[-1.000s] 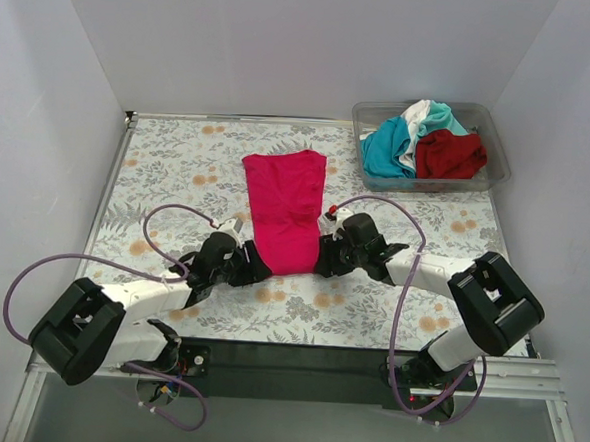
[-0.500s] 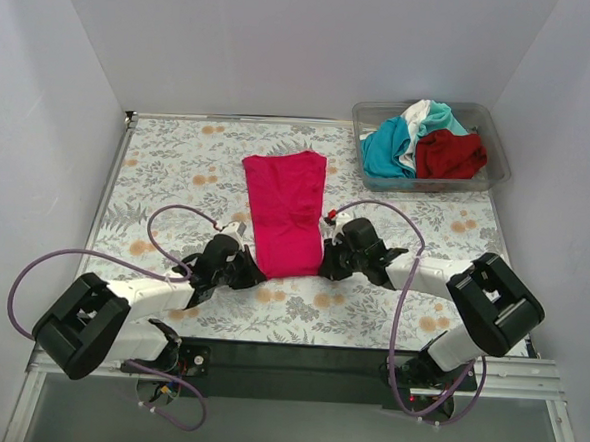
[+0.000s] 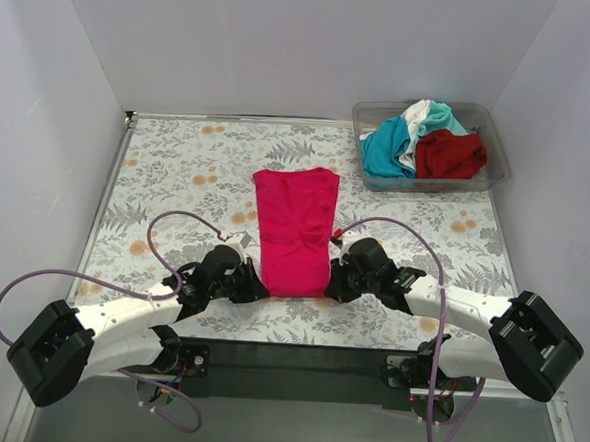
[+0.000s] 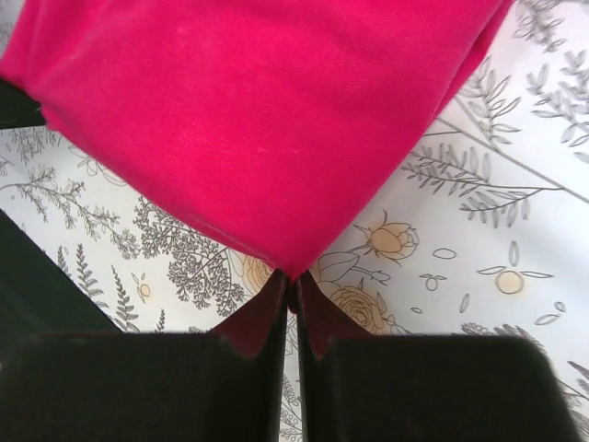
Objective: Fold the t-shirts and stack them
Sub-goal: Fold the tshirt
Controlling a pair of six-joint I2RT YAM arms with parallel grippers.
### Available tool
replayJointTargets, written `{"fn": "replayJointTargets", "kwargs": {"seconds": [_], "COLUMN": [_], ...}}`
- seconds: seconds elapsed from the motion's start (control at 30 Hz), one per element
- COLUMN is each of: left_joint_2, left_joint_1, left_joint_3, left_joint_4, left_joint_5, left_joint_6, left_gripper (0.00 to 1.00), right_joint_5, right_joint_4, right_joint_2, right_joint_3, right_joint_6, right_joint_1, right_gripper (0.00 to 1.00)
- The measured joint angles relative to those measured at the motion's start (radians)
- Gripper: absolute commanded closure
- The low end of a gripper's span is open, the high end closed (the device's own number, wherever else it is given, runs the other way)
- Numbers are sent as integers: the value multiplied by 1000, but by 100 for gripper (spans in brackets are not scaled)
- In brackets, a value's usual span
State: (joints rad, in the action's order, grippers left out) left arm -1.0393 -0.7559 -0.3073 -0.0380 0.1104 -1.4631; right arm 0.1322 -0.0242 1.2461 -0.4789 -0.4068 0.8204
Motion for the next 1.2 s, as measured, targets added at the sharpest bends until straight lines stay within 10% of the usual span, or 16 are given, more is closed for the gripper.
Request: {"fn": "replayJointTargets", "kwargs": {"seconds": [0.53, 1.2], "left_joint_2": [-148, -610], "left_joint_1": [115, 396], "left_joint_3": [-263, -692], "left_joint_4": [15, 73], "left_joint_5": [-99, 111], "left_joint_6": [111, 285], "left_gripper": [100, 100], "right_joint_5": [-138, -86], "right_joint_4": [76, 136], "right_joint_2": [179, 590], "right_joint_3": [-394, -859], "right_joint_6": [117, 241], "right_joint_1": [-78, -247], "right_gripper": [99, 99]}}
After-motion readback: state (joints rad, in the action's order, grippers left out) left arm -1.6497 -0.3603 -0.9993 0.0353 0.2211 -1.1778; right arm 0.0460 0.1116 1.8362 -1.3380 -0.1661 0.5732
